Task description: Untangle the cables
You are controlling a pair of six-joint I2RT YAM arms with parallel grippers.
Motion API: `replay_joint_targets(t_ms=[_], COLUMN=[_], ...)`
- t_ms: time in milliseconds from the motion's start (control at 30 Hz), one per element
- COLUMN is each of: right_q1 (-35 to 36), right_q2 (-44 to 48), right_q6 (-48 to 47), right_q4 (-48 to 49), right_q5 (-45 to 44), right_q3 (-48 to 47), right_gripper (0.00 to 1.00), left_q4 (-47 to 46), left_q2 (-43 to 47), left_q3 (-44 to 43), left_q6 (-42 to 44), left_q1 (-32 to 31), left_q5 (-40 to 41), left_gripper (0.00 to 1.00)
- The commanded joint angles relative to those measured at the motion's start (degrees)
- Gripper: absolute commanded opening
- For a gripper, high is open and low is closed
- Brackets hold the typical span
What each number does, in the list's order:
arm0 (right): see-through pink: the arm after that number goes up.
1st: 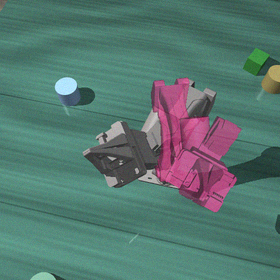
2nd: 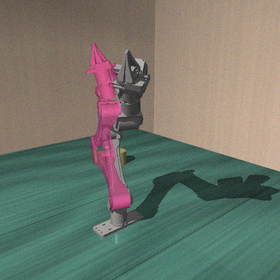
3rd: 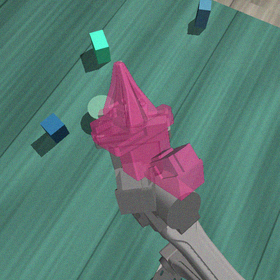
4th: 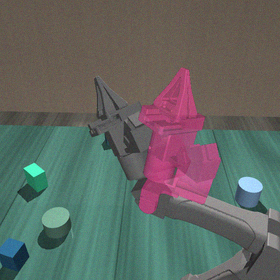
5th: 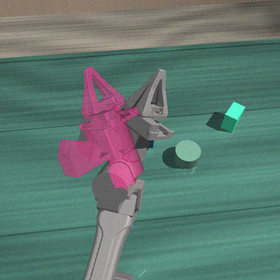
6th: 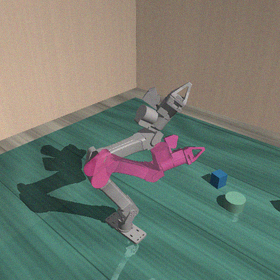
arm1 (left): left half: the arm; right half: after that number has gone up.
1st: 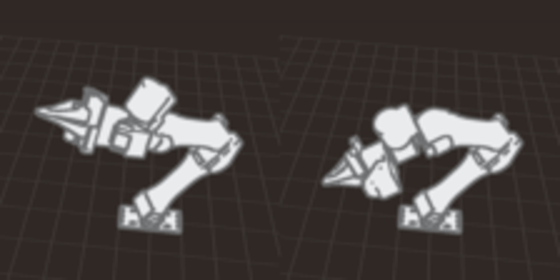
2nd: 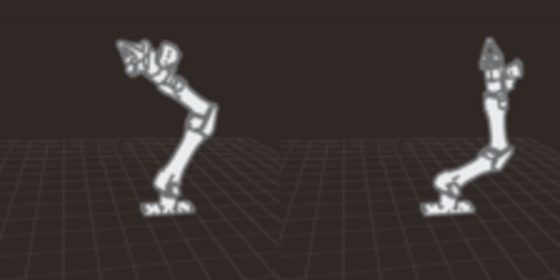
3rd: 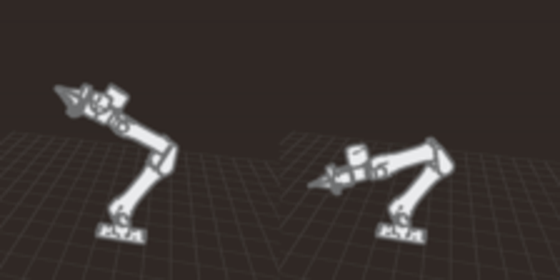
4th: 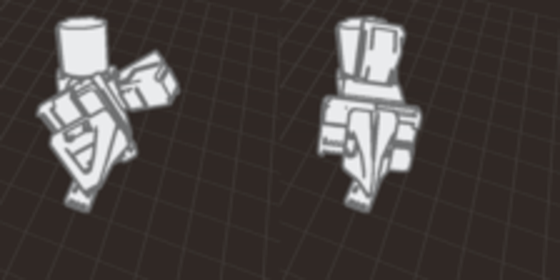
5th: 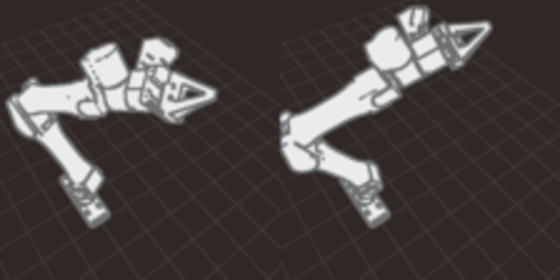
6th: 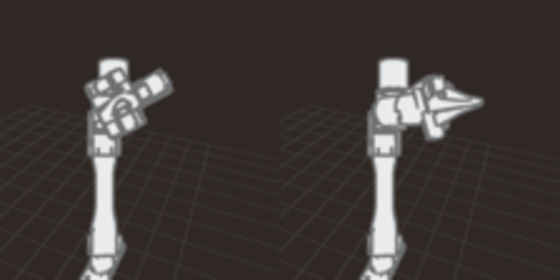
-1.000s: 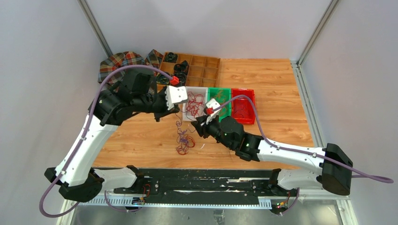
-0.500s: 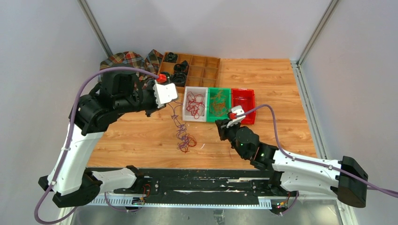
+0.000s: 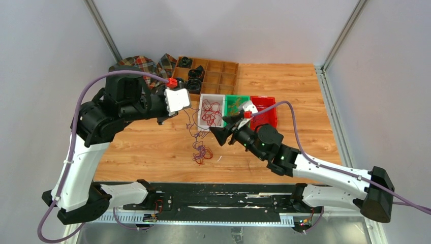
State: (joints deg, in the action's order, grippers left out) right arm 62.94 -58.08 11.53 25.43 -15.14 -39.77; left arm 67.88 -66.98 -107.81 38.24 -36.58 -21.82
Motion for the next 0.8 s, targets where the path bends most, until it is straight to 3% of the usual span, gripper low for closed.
replay_joint_targets(t_ms=[0,333,533,767], right_q1=[-3.33,-3.7,-3.7,-3.83], right_q2=[-4.02,-10.66,-15.41,-19.76], right_q6=[1.39,1.9,1.99,0.84], right_q4=[0.83,6.44,6.2,6.29], right_q5=[14.17,30.02,32.51,28.57], right_q3=[-6.36,-13.15,-17.17,-16.71], right_gripper=[0.66,0.67,0.67,0.61], left_q4=[-0.29,-0.3,-0.31,-0.34], left_q2=[0.57,-2.09,-3.32,-4.15], left_q3=[-2.58,-7.16,-8.77,-12.06], left_q6=[1.15,-0.6,-0.8,-1.09], left_q1=[-0.47,-0.47,-0.49,-0.51], left_q5=[-4.06,-6.42,-7.79,-8.93], left_gripper=[0.0,0.0,0.0,0.0])
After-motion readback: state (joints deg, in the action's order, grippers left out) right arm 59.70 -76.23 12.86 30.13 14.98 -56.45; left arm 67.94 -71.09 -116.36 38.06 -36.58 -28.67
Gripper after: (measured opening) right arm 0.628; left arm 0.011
